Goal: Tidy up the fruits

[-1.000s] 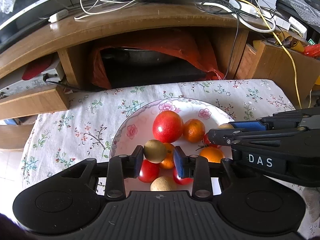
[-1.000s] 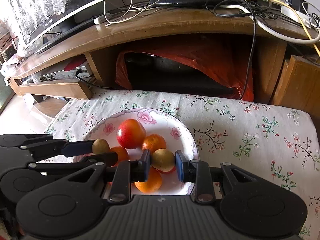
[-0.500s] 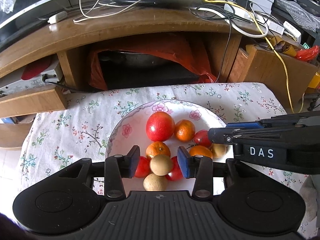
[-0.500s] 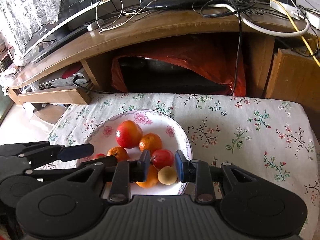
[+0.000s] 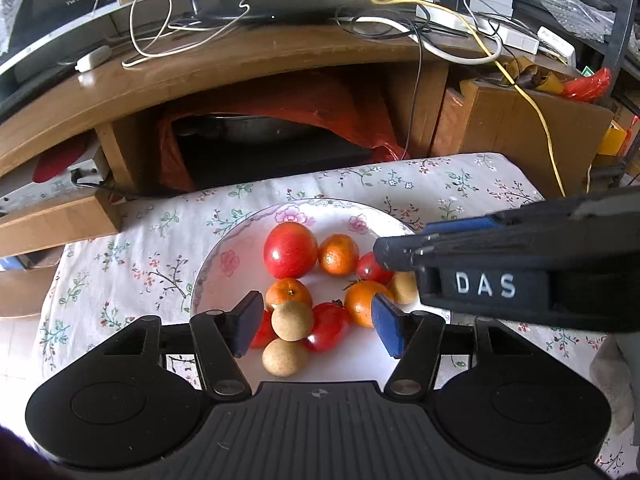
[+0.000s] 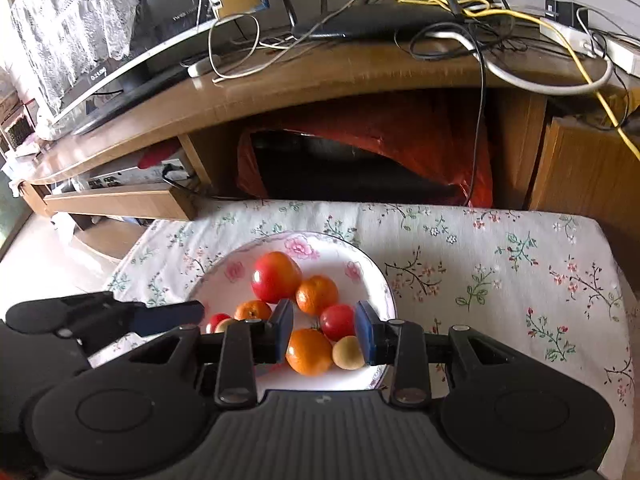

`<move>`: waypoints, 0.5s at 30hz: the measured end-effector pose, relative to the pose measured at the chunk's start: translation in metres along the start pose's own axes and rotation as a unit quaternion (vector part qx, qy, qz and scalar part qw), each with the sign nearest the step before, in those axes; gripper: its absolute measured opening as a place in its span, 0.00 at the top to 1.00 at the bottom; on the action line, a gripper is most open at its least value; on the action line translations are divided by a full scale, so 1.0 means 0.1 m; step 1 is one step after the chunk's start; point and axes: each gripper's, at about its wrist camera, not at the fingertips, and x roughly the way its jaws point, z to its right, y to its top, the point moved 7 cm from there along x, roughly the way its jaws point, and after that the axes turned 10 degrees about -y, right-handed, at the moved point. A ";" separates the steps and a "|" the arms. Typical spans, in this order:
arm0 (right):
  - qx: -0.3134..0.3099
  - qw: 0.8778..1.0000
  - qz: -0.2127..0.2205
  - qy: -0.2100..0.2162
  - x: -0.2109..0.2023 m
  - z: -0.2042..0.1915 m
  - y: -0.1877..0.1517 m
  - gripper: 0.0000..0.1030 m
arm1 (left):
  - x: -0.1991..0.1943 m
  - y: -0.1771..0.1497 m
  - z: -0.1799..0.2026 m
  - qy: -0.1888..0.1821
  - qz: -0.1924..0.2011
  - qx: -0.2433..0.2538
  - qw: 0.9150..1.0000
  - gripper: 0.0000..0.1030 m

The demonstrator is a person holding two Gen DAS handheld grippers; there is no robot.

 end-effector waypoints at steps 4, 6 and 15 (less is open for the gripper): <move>0.003 1.000 0.010 -0.010 -0.07 0.02 0.02 0.75 | -0.04 -0.04 -0.02 0.006 0.001 -0.008 1.000 0.34; 0.007 1.000 0.010 -0.016 -0.09 0.06 0.00 0.75 | -0.07 -0.06 -0.04 0.009 0.001 -0.014 1.000 0.33; 0.022 0.999 0.016 -0.036 -0.32 0.16 -0.08 0.75 | -0.27 -0.12 -0.10 0.047 0.014 -0.028 0.998 0.20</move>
